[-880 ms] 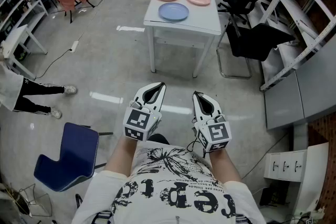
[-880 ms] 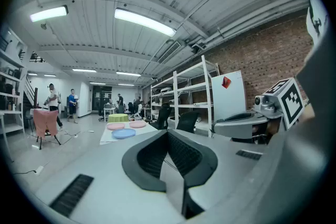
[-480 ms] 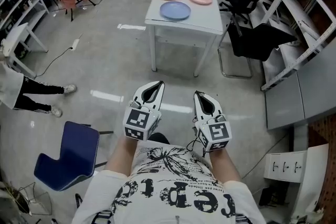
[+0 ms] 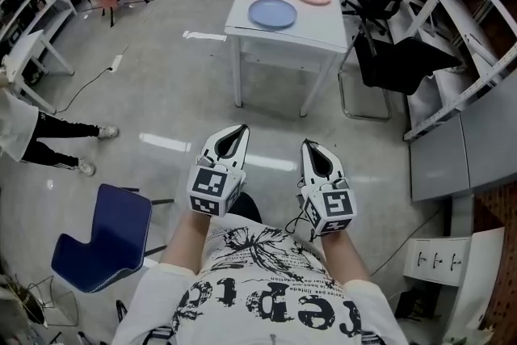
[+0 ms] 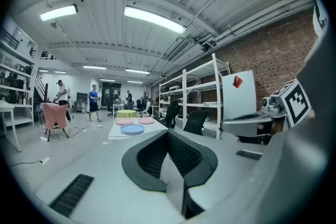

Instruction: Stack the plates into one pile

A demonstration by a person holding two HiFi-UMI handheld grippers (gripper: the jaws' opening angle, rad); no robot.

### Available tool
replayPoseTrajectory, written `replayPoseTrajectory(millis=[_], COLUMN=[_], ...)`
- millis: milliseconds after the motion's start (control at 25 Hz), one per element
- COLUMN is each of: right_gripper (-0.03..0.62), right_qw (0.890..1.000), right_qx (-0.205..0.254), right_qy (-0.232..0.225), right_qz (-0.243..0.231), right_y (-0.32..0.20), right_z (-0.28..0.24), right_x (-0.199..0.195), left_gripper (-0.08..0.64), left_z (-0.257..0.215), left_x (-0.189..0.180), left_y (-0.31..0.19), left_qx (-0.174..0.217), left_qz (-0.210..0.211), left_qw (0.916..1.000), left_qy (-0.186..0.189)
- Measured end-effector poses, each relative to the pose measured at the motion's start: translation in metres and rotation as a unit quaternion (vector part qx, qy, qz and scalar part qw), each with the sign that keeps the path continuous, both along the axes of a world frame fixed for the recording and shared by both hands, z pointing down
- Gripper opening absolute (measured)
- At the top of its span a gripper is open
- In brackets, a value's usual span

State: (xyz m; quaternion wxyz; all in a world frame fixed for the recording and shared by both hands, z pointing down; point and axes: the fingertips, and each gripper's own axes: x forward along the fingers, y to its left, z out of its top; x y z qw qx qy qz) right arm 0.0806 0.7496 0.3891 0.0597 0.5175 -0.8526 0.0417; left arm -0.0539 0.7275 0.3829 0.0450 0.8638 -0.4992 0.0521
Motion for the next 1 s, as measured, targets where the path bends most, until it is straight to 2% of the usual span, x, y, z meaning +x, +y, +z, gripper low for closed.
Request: replayPoseTrajectory(millis=[240, 480, 760, 1000], right_gripper=[0.006, 0.006, 0.008, 0.008], right_qw=[1.0, 0.999, 0.997, 0.994], right_qx=[0.003, -0.003, -0.009, -0.009], right_qy=[0.02, 0.031, 0.063, 0.066], right_qz=[0.013, 0.017, 0.049, 0.081], right_y=[-0.045, -0.11, -0.218, -0.311], right_z=[0.002, 0.01, 0.005, -0.001], right_x=[-0.006, -0.024, -0.057, -0.083], left_gripper=[0.012, 0.012, 0.012, 0.012], left_z=[0.004, 0.014, 0.008, -0.001], left_x=[-0.015, -0.031, -0.069, -0.1], left_y=[-0.04, -0.104, -0.219, -0.319], left_qx=[-0.003, -0.013, -0.024, -0.019], left_qz=[-0.006, 0.007, 0.026, 0.053], left_qw=[1.0, 0.9999, 0.9994, 0.9984], left_qy=[0.002, 0.003, 0.0, 0.001])
